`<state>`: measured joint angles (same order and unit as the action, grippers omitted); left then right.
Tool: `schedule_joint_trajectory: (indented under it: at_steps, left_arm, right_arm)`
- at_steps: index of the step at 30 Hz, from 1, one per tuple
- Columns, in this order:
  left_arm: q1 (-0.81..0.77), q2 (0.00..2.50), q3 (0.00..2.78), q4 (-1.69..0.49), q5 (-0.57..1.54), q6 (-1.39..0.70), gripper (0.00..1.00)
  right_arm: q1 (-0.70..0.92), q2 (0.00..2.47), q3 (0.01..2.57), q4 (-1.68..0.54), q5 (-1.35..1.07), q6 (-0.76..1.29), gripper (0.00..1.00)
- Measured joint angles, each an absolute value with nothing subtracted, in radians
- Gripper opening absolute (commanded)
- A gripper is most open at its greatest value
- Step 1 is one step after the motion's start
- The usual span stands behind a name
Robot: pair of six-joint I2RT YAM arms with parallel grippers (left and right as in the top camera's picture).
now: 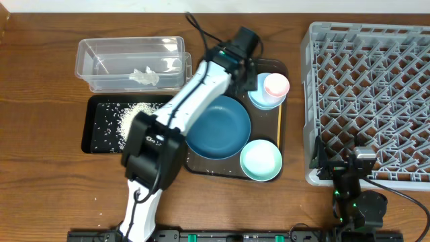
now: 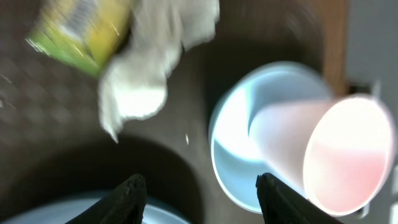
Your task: Sort waste into correct bins and load items into the dishwasher rack
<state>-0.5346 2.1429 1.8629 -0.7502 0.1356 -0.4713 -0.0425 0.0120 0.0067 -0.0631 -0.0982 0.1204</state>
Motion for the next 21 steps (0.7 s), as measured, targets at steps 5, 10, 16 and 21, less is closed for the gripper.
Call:
schedule_joint_trajectory:
  at_steps: [5,10,16,21]
  left_arm:
    - [-0.486,2.135,1.863,-0.638,0.126,-0.411,0.64]
    - [-0.473,2.150,1.863,-0.521,0.123,-0.295,0.64]
    - [-0.485,2.212,1.863,-0.439,0.123,-0.207,0.64]
    - [-0.485,2.274,1.863,-0.411,0.123,-0.181,0.64]
  right_arm:
    - [-0.043,0.012,0.007,-0.064,-0.099,0.120,0.99]
    - [-0.043,0.012,0.007,-0.063,-0.099,0.120,0.99]
    - [-0.043,0.012,0.007,-0.064,-0.099,0.120,0.99]
    - [-0.043,0.012,0.007,-0.063,-0.099,0.120,0.99]
